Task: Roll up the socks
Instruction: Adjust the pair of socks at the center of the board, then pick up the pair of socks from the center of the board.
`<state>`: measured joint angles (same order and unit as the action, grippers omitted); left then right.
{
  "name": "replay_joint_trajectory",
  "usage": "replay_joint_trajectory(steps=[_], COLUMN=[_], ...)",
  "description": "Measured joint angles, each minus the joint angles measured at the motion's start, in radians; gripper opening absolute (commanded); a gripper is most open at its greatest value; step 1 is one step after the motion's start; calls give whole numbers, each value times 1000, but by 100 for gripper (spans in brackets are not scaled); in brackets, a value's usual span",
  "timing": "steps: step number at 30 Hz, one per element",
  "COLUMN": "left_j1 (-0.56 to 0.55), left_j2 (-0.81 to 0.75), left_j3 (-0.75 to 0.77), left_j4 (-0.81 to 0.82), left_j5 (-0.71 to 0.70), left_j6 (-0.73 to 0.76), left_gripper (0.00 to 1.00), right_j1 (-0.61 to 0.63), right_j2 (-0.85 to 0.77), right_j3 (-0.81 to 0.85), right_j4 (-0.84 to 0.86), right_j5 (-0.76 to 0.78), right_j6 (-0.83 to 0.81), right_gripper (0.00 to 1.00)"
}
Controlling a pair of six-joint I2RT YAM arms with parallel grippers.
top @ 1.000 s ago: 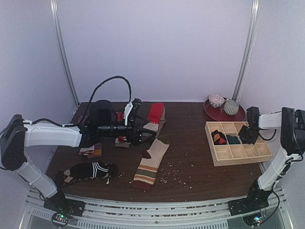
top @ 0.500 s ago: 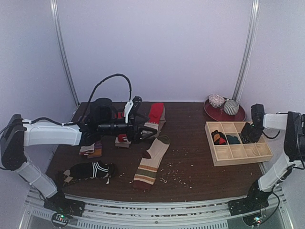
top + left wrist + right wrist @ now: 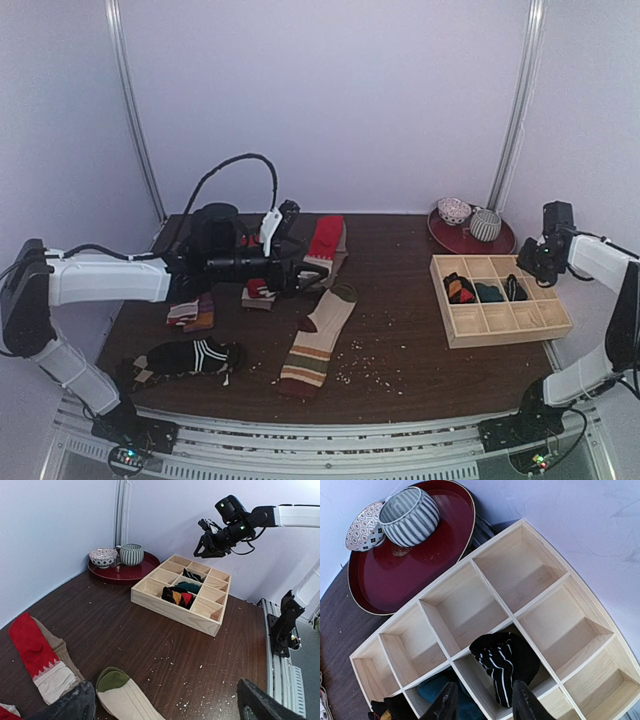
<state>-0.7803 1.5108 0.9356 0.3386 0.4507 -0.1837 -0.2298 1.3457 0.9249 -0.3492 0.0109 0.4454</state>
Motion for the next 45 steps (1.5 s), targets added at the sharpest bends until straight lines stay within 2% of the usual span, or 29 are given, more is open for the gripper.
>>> replay_joint_trajectory(steps=[3, 8, 14, 21, 28, 34, 37, 42, 45], left_j1=[0, 0, 0, 0, 0, 0, 0, 8, 39], left_j2=[-6, -26, -27, -27, -27, -30, -45, -115, -149], left_j3=[9, 9, 9, 12, 13, 13, 11, -39, -82], left_j4=[-18, -34, -48, -60, -74, -79, -79, -66, -47], left_j5=[-28, -48, -48, -48, -64, -130, -179, -260, -253], left_j6=[14, 22, 22, 22, 28, 34, 44, 31, -6], left_gripper=[98, 98, 98, 98, 98, 98, 98, 98, 98], right_j1=[-2, -6, -8, -31, -50, -63, -63, -55, 17], right_j2=[11, 114, 200, 238, 256, 159, 25, -172, -272], right_j3=[0, -2, -37, -82, -113, -135, -134, -141, -199], right_j4=[5, 38, 92, 158, 248, 207, 158, 128, 148], right_j5=[-17, -84, -147, -102, -121, -178, -199, -282, -340], right_j6=[-19, -51, -66, -75, -79, -81, -87, -104, -106], right_gripper=[27, 22, 22, 24, 24, 37, 43, 46, 50])
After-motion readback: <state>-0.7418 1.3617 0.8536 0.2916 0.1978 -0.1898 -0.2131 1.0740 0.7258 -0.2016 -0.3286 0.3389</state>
